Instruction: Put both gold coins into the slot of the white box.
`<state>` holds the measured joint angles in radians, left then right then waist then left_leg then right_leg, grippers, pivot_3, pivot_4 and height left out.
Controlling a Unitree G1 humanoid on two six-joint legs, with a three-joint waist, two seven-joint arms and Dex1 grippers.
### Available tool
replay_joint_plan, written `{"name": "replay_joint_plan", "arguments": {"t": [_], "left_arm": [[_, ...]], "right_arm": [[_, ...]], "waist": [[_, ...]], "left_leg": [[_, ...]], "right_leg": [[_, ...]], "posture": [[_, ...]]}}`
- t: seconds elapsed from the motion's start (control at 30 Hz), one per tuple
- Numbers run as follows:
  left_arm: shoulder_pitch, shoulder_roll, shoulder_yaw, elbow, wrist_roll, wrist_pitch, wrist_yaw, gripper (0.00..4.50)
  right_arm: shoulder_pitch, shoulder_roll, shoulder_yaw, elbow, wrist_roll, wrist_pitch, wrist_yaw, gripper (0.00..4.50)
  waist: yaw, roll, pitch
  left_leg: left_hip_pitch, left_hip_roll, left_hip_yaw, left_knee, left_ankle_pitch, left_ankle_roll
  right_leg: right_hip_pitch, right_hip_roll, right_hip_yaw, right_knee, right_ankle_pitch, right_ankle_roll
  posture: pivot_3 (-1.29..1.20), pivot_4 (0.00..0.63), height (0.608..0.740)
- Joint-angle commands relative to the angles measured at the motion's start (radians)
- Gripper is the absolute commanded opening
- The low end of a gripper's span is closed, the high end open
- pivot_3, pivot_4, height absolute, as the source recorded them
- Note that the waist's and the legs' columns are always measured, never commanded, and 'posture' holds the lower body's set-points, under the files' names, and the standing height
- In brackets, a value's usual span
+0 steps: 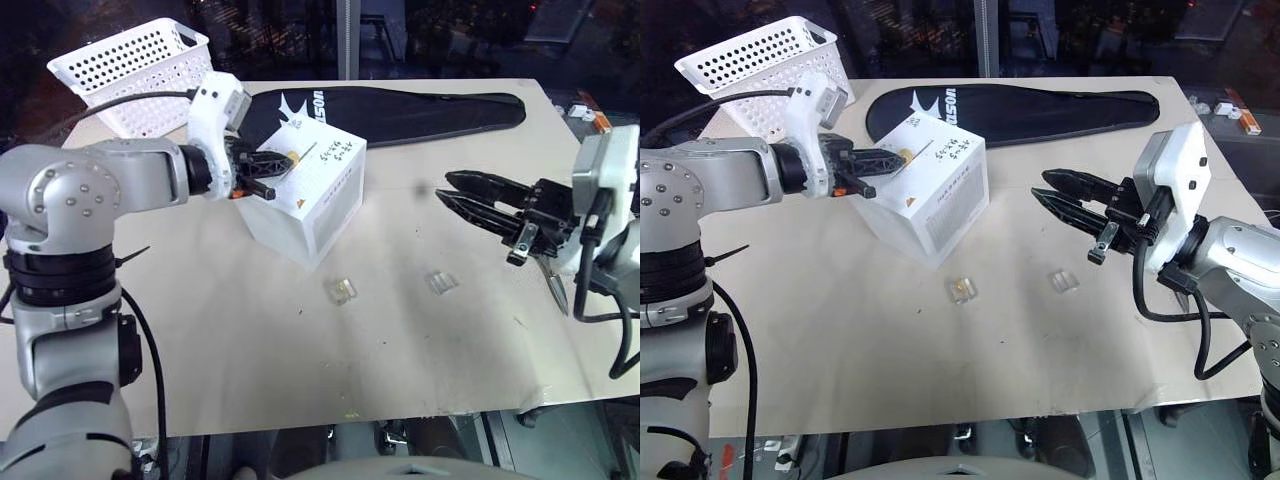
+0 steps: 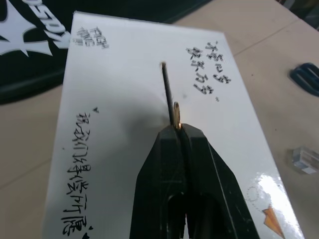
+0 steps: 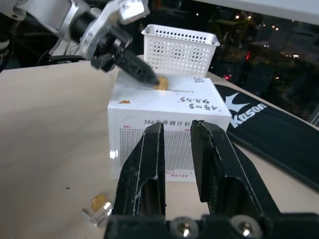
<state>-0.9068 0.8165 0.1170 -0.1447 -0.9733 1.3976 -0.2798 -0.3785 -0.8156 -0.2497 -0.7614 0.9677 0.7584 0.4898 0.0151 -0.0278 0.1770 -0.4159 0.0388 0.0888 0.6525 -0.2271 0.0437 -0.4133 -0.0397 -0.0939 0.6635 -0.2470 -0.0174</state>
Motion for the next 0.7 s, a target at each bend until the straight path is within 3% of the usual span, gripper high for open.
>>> {"name": "replay_joint_plan", "arguments": {"t": [0.03, 0.7], "left_arm": [[-0.022, -0.009, 0.027, -0.038, 0.02, 0.035, 0.006, 0.0], [-0.015, -0.049, 0.016, -0.073, 0.127, 0.048, -0.029, 0.0]], "right_arm": [[-0.025, -0.005, -0.015, 0.004, 0.022, -0.007, -0.007, 0.93], [-0.055, -0.002, 0.0, -0.01, 0.043, -0.005, -0.05, 0.93]], "waist": [[0.0, 0.0, 0.0], [0.0, 0.0, 0.0]], "left_leg": [[0.0, 0.0, 0.0, 0.0, 0.0, 0.0], [0.001, 0.0, 0.0, 0.001, 0.0, 0.0]], "right_leg": [[0.0, 0.0, 0.0, 0.0, 0.0, 0.0], [0.0, 0.0, 0.0, 0.001, 0.001, -0.001]], "posture": [[0.0, 0.15, 0.738], [0.0, 0.15, 0.738]]}}
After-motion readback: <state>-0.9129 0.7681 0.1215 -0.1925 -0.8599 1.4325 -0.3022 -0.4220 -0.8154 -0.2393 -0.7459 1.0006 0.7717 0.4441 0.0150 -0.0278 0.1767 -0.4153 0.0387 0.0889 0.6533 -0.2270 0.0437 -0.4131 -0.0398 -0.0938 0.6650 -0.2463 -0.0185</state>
